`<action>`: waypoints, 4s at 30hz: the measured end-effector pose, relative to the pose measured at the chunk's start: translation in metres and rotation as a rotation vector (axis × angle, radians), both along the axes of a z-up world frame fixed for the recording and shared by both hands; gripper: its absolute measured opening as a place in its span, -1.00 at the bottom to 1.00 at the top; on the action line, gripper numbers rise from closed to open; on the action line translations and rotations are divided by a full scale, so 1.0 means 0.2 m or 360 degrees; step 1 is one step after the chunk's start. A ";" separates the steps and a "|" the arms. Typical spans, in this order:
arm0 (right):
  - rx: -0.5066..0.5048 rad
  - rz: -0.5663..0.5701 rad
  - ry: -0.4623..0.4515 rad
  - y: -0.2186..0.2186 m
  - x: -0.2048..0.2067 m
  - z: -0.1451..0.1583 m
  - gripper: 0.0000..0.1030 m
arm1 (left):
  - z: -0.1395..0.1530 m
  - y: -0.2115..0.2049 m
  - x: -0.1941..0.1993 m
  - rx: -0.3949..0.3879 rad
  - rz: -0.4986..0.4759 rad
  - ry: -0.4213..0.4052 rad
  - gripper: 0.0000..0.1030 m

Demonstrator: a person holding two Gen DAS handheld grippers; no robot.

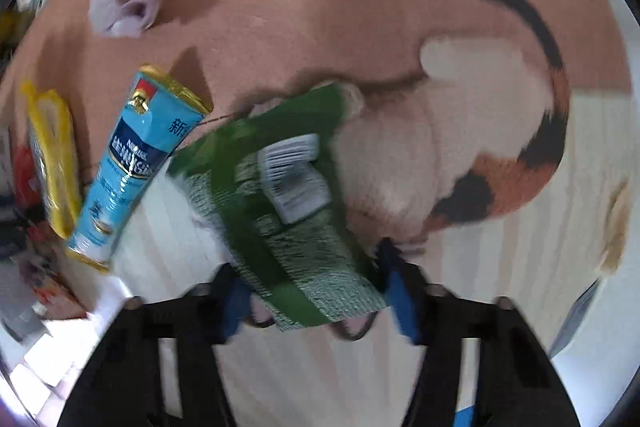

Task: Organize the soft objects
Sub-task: 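Grasp the red snack bag with the left tool while the right tool grasps the green snack bag, then carry both snack bags into the box and open both tools, then move both tools back toward the remaining items, then grasp the panda-print snack bag with the left tool while the right tool grasps the yellow silver scrubber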

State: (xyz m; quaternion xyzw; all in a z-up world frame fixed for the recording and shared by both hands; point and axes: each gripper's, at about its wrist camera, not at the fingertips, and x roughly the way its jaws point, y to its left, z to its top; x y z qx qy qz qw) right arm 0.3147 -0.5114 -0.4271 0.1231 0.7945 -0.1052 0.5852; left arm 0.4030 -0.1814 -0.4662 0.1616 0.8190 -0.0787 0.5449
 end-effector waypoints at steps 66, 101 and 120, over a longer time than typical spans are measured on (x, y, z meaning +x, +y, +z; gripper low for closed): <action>0.0231 0.0491 -0.0064 2.91 0.16 0.03 0.32 | 0.36 1.98 0.13 -0.0089 0.0699 -0.0281 0.05; 0.0117 0.0123 -0.0671 1.77 -0.40 1.00 1.00 | 1.34 1.10 -0.55 -0.0233 0.0235 -0.0903 0.84; 0.0002 -0.0262 -0.0529 0.60 -0.44 0.53 0.98 | 0.29 0.02 -0.34 0.0098 -0.0186 0.0041 0.82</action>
